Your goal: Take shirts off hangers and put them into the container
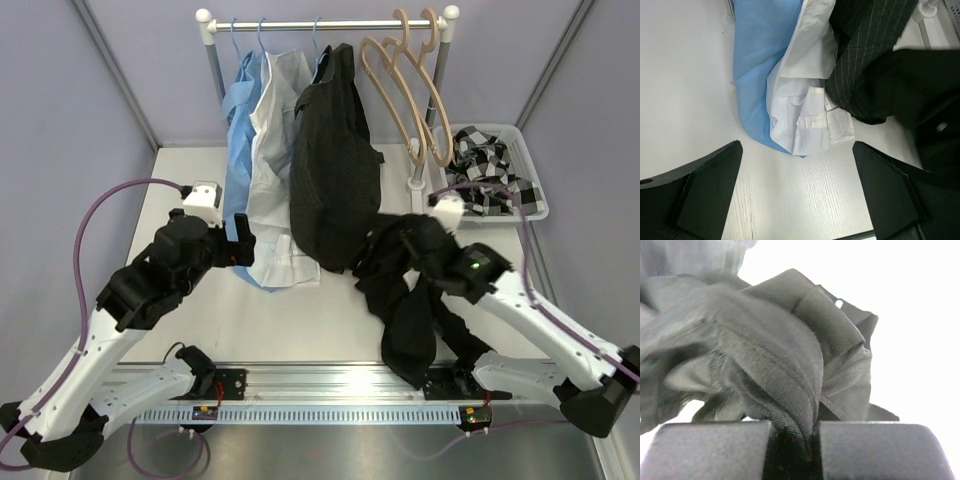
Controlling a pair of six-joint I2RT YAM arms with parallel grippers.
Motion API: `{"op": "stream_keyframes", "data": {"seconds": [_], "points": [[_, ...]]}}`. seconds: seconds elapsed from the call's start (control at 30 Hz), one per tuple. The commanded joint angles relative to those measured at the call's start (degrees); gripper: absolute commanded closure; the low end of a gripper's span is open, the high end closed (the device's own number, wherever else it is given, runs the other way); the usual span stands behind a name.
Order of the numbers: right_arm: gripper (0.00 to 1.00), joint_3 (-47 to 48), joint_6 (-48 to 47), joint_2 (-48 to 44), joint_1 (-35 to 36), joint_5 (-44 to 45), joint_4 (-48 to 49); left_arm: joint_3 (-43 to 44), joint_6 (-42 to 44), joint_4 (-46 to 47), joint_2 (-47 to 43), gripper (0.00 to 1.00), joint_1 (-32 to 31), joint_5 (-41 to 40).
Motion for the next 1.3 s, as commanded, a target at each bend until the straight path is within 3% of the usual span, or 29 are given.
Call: {"op": "stream_keyframes", "data": {"seconds": [0.0,0.37,0.57,0.67,0.83,1.27], "points": [[1.00,6.9,-3.6,-3.6,-3.7,9.8,-7.0,3.2,1.1,1.2,0.2,0.01,0.1,0.3],[1.00,18.6,-9.8,-9.6,-14.4,19.5,-11.6,3.0,2.2,1.1,-1.9,0.01,0.1,-1.0],[1.00,22.2,-15.2,-12.4,-16.0,23.3,-6.1,2.9,2.7,1.1,-1.9,0.01,0.1,-1.1],[1.00,25.8,-16.5,-10.0,-16.0,22.8,-4.9,2.7,2.9,1.2,-1.5,0.01,0.1,-1.0],[1.00,28.8,-22.8,-6.1,-16.6,21.7,4.8,2.5,2.8,1.2,-1.0,0.01,0.1,-0.5],[1.00,43.6,-29.7,6.4,-30.0,8.8,17.9,0.3,2.3,1.2,-4.1,0.01,0.1,-1.0]]}}
